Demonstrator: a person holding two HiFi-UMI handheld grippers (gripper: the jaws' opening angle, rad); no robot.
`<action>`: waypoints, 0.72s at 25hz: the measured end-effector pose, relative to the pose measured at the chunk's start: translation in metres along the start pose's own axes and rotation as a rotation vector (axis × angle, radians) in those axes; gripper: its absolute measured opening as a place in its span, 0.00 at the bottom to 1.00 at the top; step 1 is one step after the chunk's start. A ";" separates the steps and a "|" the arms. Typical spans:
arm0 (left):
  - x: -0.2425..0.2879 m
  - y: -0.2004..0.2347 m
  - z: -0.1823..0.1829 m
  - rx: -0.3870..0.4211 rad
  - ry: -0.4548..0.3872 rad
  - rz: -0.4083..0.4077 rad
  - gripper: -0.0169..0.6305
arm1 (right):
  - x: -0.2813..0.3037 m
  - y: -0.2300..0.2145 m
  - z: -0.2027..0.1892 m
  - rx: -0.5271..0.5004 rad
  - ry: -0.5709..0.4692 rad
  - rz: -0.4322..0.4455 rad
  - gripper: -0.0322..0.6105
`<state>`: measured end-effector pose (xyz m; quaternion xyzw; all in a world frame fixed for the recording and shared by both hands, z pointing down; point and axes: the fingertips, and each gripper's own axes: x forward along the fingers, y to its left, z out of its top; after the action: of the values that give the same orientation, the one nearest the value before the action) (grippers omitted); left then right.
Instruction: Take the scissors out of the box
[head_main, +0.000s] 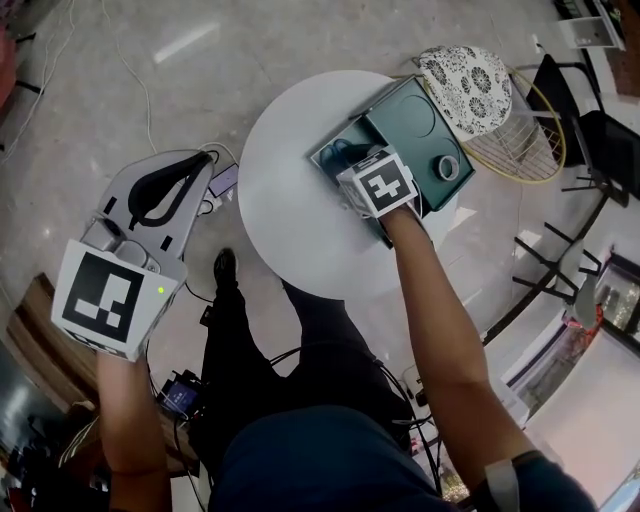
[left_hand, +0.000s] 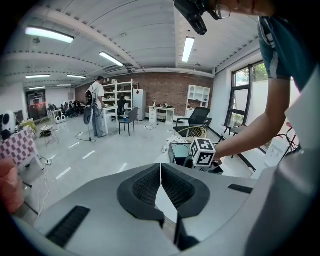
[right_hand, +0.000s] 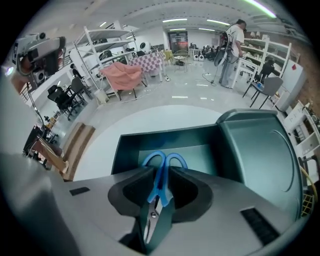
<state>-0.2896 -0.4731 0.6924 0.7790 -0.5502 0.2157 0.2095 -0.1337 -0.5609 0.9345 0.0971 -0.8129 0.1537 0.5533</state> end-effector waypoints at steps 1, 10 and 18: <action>-0.001 0.000 -0.001 0.002 0.000 0.002 0.06 | 0.001 0.000 0.000 0.003 -0.004 -0.002 0.22; -0.012 -0.001 0.016 0.046 -0.005 0.010 0.06 | -0.018 -0.010 0.000 0.032 -0.011 -0.044 0.21; -0.067 -0.014 0.026 0.088 -0.046 0.007 0.06 | -0.065 0.028 0.016 0.032 -0.085 -0.088 0.21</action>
<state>-0.2935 -0.4323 0.6321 0.7904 -0.5473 0.2227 0.1617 -0.1332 -0.5415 0.8647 0.1477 -0.8282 0.1379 0.5227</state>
